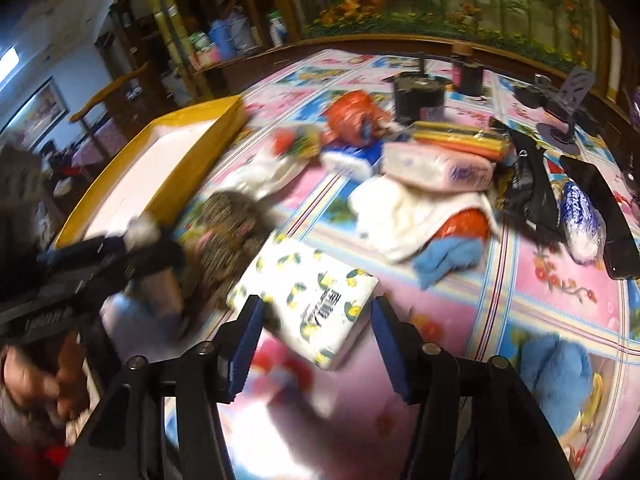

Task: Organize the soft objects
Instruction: 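Grasp the lemon-print tissue pack with the right tool, then carry the Face pack with the left tool while the right tool carries the lemon pack to the yellow-rimmed box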

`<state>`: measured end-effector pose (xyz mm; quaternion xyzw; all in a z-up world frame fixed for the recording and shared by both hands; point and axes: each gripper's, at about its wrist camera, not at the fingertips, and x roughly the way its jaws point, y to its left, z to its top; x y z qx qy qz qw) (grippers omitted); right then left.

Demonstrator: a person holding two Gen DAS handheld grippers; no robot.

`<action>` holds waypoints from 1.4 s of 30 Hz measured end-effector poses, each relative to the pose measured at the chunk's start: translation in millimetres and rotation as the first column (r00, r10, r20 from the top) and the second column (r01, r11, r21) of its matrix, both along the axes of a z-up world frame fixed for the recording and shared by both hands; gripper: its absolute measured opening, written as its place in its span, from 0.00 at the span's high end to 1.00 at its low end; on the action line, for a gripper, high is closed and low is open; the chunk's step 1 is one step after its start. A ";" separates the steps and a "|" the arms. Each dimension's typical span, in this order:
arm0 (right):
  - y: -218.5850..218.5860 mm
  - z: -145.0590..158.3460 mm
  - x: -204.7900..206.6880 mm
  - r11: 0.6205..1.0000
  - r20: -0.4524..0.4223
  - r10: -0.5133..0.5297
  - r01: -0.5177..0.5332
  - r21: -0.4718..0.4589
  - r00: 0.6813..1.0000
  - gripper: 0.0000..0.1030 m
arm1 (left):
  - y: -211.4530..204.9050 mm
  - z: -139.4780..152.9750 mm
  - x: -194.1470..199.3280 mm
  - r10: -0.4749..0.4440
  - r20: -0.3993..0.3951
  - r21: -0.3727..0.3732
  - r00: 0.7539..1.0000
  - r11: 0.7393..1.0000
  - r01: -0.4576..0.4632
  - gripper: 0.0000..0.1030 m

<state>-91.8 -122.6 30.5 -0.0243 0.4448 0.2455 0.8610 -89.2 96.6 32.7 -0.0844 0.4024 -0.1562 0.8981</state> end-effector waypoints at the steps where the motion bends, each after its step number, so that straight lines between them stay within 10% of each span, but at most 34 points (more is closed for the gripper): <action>1: -1.3 2.8 -3.1 1.000 0.019 -0.001 0.001 -0.025 1.000 0.37 | 0.2 -0.1 -0.5 0.001 0.002 -0.002 1.000 1.000 -0.001 0.57; 9: 18.0 18.1 11.5 0.983 0.152 0.165 -0.150 -0.104 0.975 0.20 | -1.0 1.1 -1.8 -0.009 0.006 -0.003 1.000 1.000 0.009 0.57; 14: 40.1 -7.1 25.7 0.942 0.080 0.300 -0.282 -0.183 0.950 0.19 | -0.6 1.6 -3.5 -0.006 0.010 -0.001 1.000 1.000 0.006 0.57; 18: 28.1 -16.9 22.8 0.952 0.034 0.277 -0.269 -0.148 0.960 0.43 | -3.8 -0.2 -2.7 -0.013 0.011 0.019 1.000 1.000 0.013 0.56; 28: -6.5 2.6 5.6 0.992 0.075 0.118 -0.116 -0.040 0.990 0.45 | -13.1 -0.1 -7.4 -0.019 0.042 0.089 0.999 0.996 0.015 0.59; 42: 10.9 29.8 0.6 0.997 0.119 0.077 -0.080 0.017 0.990 0.45 | 20.0 39.1 -20.3 0.024 0.134 -0.020 0.991 1.000 -0.022 0.60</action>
